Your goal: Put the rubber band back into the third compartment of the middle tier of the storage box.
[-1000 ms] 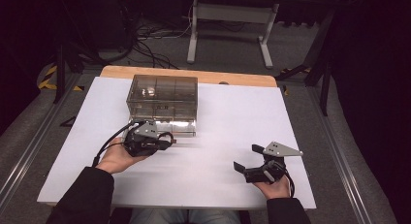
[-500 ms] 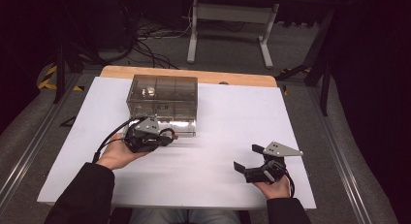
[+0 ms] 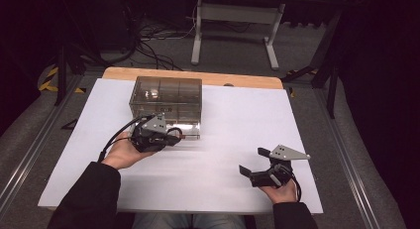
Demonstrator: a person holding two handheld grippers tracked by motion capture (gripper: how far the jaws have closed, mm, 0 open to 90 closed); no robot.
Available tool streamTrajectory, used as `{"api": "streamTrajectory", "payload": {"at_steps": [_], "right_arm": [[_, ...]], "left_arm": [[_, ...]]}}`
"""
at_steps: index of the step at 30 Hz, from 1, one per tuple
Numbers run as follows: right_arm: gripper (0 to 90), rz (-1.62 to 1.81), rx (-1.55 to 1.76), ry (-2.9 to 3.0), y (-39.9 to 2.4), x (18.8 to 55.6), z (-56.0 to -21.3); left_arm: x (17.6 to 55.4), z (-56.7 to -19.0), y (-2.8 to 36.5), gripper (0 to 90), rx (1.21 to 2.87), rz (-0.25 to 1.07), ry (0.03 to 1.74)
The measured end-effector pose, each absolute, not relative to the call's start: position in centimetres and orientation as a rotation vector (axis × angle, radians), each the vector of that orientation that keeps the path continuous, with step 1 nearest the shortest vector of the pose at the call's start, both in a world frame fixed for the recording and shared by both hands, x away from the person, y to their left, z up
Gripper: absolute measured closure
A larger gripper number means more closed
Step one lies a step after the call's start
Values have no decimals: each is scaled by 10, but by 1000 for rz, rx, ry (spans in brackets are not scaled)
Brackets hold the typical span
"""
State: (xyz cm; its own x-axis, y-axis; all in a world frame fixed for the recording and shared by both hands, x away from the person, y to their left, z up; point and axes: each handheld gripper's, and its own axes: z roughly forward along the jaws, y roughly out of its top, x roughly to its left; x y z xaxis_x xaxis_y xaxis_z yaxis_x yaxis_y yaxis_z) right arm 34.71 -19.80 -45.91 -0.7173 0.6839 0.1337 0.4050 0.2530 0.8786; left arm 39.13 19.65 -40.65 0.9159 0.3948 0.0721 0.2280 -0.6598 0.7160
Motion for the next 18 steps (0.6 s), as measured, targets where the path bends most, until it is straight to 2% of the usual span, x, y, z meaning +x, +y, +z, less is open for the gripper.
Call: {"api": "streamTrajectory", "payload": {"at_steps": [18], "right_arm": [[2, 1441, 987, 2262, -198, 348, -460]], "left_arm": [[405, -408, 187, 863, 2304, 279, 426]]}}
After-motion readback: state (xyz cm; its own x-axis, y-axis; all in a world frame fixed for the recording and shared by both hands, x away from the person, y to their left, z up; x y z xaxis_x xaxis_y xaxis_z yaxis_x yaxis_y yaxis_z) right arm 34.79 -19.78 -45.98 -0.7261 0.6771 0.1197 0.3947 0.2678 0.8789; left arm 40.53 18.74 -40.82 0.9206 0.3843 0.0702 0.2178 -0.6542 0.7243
